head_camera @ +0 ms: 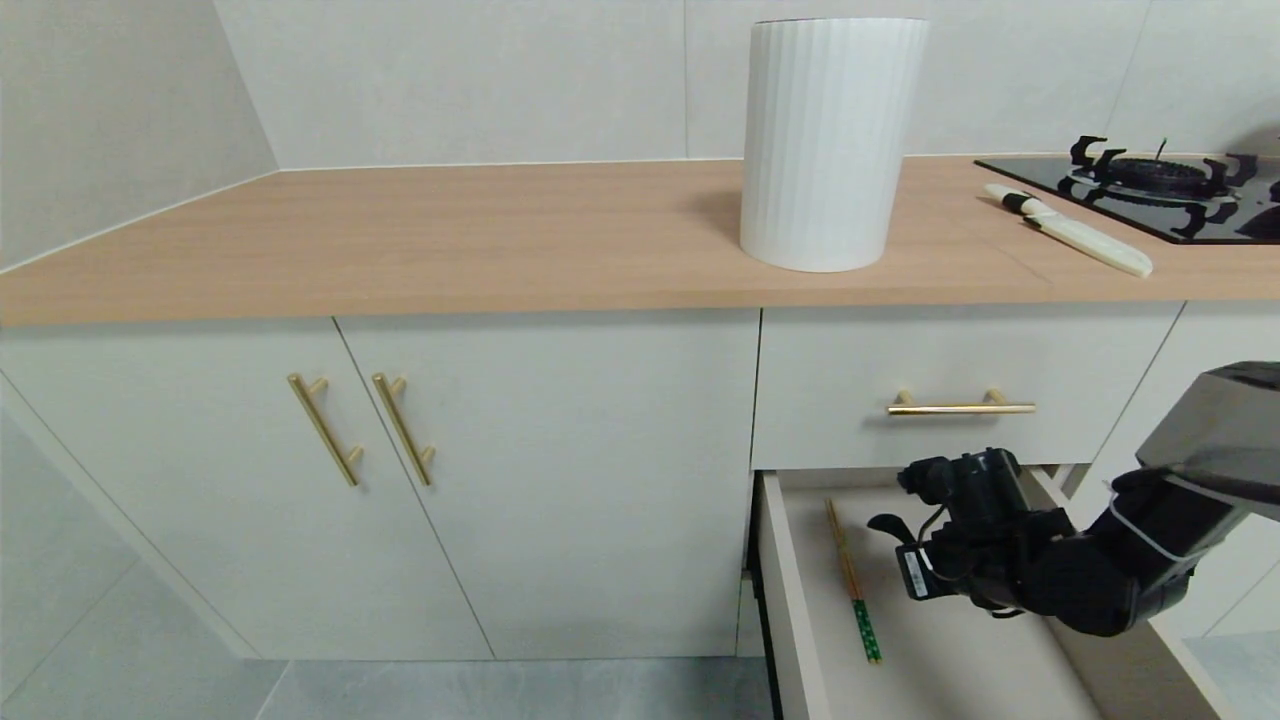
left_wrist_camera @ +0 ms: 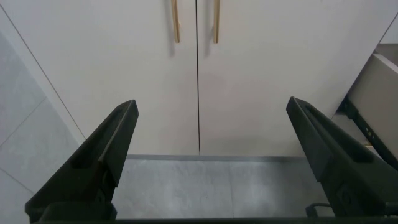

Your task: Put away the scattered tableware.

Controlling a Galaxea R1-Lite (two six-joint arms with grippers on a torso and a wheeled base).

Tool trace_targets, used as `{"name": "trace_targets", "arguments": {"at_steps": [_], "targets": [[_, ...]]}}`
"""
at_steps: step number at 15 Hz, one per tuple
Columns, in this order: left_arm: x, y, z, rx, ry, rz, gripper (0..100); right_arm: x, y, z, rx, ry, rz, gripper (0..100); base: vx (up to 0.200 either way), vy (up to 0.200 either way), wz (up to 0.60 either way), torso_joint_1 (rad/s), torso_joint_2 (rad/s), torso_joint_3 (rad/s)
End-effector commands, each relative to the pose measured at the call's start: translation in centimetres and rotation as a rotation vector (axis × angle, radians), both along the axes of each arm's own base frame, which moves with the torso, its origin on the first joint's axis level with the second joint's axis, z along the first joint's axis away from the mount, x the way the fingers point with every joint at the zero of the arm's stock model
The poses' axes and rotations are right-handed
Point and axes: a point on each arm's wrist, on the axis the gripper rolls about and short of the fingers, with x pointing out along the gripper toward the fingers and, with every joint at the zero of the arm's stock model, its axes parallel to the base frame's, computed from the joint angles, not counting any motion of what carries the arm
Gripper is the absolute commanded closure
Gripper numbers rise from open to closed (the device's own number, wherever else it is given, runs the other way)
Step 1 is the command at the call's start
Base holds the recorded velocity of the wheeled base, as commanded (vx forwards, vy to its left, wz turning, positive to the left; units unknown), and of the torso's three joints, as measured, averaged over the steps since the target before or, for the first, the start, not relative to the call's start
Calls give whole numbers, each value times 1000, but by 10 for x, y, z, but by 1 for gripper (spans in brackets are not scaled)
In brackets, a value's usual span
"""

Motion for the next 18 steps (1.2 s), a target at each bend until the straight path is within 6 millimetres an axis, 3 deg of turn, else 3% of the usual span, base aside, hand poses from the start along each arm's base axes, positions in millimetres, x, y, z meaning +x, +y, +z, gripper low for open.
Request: {"name": "trace_targets", "arguments": {"at_steps": [1, 9, 16, 17, 18], "targets": [[0, 0, 0, -1, 1, 1, 0, 6, -2, -19, -6, 41, -18, 100, 0, 0, 0, 0, 0, 0], [0, 0, 0, -1, 1, 1, 0, 14, 0, -45, 2, 39, -33, 100, 0, 0, 0, 0, 0, 0], [0, 0, 0, -2, 1, 1, 0, 18, -2, -50, 10, 9, -42, 100, 0, 0, 0, 0, 0, 0], [0, 0, 0, -1, 1, 1, 0, 18, -2, -49, 12, 5, -43, 0, 0, 0, 0, 0, 0, 0], [0, 0, 0, -1, 1, 1, 0, 18, -2, -48, 14, 1, -43, 0, 0, 0, 0, 0, 0, 0]]}}
